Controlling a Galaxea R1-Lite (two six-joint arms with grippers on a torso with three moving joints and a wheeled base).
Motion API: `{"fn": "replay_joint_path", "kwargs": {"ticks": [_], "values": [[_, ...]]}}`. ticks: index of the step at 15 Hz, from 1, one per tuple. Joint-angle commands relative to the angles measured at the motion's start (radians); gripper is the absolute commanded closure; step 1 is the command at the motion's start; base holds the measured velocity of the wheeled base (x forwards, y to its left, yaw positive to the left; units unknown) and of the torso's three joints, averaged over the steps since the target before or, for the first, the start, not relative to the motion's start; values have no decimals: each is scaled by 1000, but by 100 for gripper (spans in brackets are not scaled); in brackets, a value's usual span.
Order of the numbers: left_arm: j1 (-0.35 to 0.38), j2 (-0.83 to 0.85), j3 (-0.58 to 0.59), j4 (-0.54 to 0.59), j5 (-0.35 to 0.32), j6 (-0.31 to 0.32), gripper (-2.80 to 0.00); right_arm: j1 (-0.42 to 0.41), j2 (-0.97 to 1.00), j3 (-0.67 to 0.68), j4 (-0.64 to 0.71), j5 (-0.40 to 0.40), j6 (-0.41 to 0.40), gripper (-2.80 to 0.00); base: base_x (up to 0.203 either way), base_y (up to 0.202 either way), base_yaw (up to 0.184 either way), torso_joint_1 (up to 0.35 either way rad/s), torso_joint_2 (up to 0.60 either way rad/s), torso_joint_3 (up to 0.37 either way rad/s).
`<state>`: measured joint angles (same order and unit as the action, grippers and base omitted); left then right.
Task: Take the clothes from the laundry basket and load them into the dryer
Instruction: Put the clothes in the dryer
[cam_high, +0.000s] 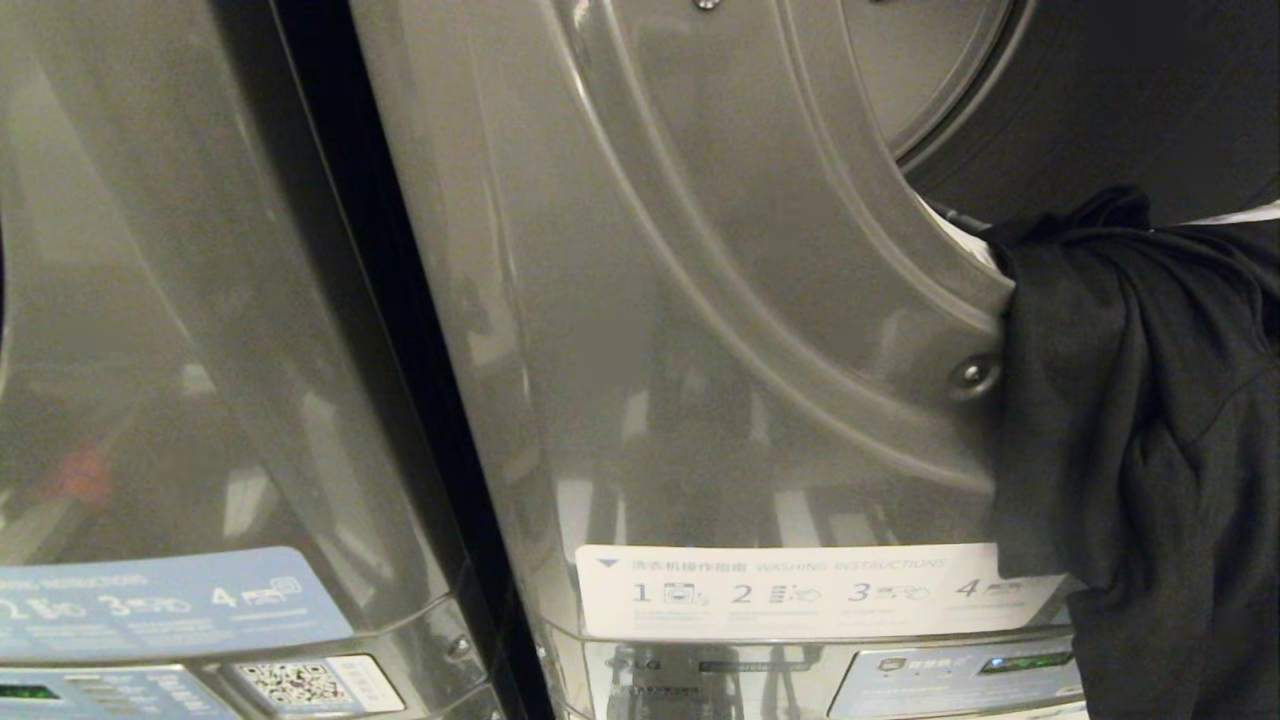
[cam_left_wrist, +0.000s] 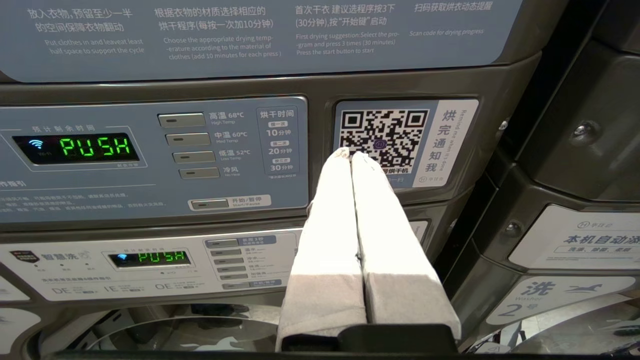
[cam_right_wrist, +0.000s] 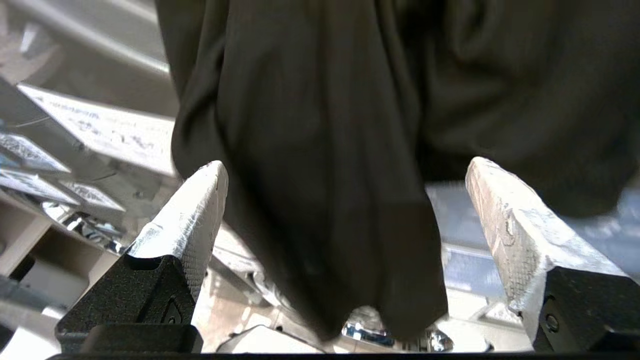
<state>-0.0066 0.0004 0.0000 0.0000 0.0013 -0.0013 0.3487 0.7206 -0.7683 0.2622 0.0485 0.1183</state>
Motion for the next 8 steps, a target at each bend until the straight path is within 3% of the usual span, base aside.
{"fn": "replay_joint_path", "kwargs": {"ticks": [1, 8], "values": [[0, 0, 0, 0, 0, 0, 0, -1, 54, 4, -17, 2, -2, -280, 0, 0, 0, 0, 0, 0], [0, 0, 0, 0, 0, 0, 0, -1, 133, 13, -64, 7, -3, -280, 0, 0, 0, 0, 0, 0]]}}
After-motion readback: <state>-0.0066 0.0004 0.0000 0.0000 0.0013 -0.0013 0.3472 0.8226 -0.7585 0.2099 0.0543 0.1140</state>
